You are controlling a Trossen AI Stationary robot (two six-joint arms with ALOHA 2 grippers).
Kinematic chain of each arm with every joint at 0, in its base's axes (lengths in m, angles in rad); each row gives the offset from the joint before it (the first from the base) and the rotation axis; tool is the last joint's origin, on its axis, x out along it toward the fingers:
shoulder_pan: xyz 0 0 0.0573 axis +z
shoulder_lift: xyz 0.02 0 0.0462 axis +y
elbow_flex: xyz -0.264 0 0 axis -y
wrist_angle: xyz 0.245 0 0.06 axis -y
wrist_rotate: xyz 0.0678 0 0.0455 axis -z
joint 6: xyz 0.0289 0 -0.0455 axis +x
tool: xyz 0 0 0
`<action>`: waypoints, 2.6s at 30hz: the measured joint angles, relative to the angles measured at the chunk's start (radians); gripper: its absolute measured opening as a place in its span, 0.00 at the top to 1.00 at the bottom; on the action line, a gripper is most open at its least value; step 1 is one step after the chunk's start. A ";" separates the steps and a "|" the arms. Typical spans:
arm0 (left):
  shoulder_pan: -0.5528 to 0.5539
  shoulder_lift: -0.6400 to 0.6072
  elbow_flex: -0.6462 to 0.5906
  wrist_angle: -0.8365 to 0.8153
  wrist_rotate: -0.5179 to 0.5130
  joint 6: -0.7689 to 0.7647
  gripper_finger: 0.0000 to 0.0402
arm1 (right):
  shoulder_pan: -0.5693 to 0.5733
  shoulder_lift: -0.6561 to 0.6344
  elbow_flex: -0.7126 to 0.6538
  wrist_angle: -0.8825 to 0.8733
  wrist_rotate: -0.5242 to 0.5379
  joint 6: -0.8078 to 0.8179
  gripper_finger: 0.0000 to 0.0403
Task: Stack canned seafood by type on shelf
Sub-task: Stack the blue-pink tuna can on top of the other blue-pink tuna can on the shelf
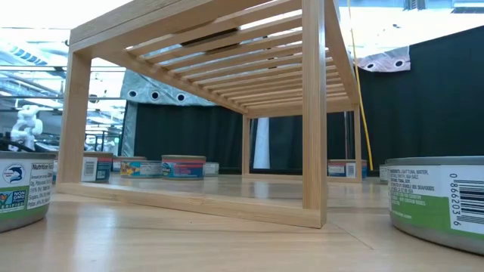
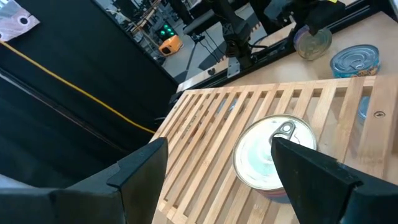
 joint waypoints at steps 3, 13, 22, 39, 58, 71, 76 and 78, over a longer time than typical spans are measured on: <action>0.000 0.000 0.000 0.000 0.002 0.000 0.27 | 0.000 0.000 0.000 -0.001 0.001 -0.026 0.32; 0.000 0.000 0.000 0.000 0.002 0.000 0.27 | 0.000 0.000 -0.023 0.043 0.042 -0.079 0.37; 0.001 0.000 0.000 0.000 0.003 0.001 0.27 | 0.000 -0.001 -0.077 0.140 0.049 -0.125 0.47; 0.000 0.000 0.000 0.031 0.002 0.023 0.27 | -0.003 0.002 0.050 0.070 0.118 -0.321 0.54; 0.000 0.000 0.000 0.190 0.002 0.056 0.27 | -0.051 0.000 0.477 -0.237 1.187 -0.630 0.55; -0.002 0.000 0.000 0.172 0.000 0.061 0.27 | -0.298 0.000 0.485 0.248 1.479 -1.090 0.55; -0.002 0.000 0.000 0.172 -0.007 0.076 0.27 | -0.418 0.000 0.485 0.669 1.157 -1.584 0.55; -0.002 0.000 0.000 0.169 -0.007 0.081 0.27 | -0.464 0.000 0.485 0.794 0.989 -1.700 0.55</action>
